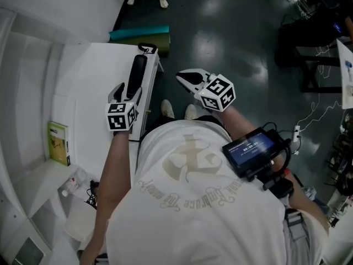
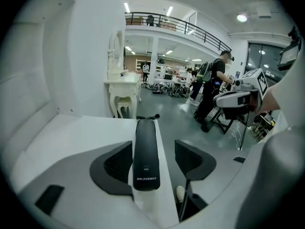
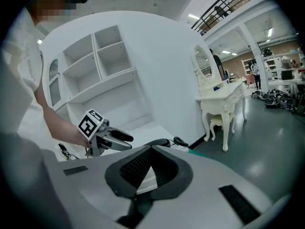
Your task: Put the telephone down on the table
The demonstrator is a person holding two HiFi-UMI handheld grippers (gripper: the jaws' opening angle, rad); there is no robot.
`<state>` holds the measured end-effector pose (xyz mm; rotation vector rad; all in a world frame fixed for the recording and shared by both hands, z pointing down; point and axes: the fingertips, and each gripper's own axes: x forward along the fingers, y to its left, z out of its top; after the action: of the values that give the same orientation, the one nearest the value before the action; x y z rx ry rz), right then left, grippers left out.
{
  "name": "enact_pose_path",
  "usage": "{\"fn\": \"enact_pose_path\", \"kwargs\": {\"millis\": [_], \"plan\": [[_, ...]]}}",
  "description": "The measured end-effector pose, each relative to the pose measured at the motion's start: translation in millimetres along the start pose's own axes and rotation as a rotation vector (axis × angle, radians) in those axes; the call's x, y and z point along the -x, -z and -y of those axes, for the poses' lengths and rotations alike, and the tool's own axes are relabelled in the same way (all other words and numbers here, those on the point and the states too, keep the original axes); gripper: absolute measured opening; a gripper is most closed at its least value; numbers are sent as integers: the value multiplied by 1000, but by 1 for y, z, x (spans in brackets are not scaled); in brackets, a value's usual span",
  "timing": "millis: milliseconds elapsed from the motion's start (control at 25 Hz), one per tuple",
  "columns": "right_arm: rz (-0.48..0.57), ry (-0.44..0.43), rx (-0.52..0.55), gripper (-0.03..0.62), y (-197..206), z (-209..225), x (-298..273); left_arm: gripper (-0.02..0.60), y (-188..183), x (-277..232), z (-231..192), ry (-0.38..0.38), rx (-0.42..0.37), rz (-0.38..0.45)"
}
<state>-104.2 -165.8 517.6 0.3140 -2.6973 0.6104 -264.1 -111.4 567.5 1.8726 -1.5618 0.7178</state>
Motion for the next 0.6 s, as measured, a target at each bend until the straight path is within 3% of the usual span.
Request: {"fn": "enact_pose_path", "kwargs": {"millis": [240,600], "plan": [[18,-44,40,15,-11,-13,-7,191,-21,30,26,65,47,158],[45,-113,111,15,-24,-35,-7,14,-23,58,45,76,113,275]]}}
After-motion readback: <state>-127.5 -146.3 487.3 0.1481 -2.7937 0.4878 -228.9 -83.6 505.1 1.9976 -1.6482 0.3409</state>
